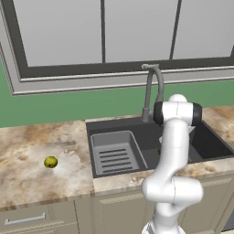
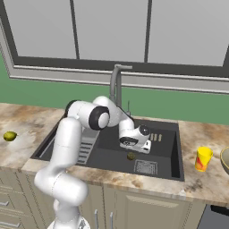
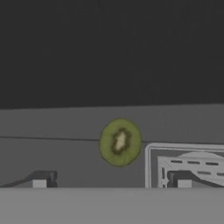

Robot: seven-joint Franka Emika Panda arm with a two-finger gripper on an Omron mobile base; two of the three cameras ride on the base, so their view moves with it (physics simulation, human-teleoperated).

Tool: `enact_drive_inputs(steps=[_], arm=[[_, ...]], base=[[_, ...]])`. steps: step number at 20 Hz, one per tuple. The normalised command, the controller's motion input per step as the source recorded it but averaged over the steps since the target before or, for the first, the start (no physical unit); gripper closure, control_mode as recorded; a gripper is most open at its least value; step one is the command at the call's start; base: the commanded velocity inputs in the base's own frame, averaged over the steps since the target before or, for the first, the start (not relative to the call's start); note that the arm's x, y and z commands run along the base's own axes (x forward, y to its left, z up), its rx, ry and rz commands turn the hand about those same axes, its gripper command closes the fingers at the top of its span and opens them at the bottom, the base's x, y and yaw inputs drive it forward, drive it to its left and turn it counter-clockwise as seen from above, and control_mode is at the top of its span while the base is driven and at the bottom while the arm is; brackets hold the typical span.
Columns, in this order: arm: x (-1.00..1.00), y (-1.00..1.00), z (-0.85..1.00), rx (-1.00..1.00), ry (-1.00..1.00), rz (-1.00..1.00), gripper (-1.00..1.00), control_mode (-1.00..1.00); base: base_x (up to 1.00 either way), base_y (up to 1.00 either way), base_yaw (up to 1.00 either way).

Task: Remove the pear and kiwi from the sink. Then move the bowl and cup from the counter to the sink for washing.

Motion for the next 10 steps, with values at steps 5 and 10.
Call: enact_drive_inputs(steps=[5,10], arm=[[0.08,0.00,-0.16,0.00,0.00,0.00,-1.00,-1.00],[0.05,0.03,-0.18,0.00,0.00,0.00,-1.00,-1.00]], base=[[0.00,0.00,0.00],[0.00,0.00,0.00]])
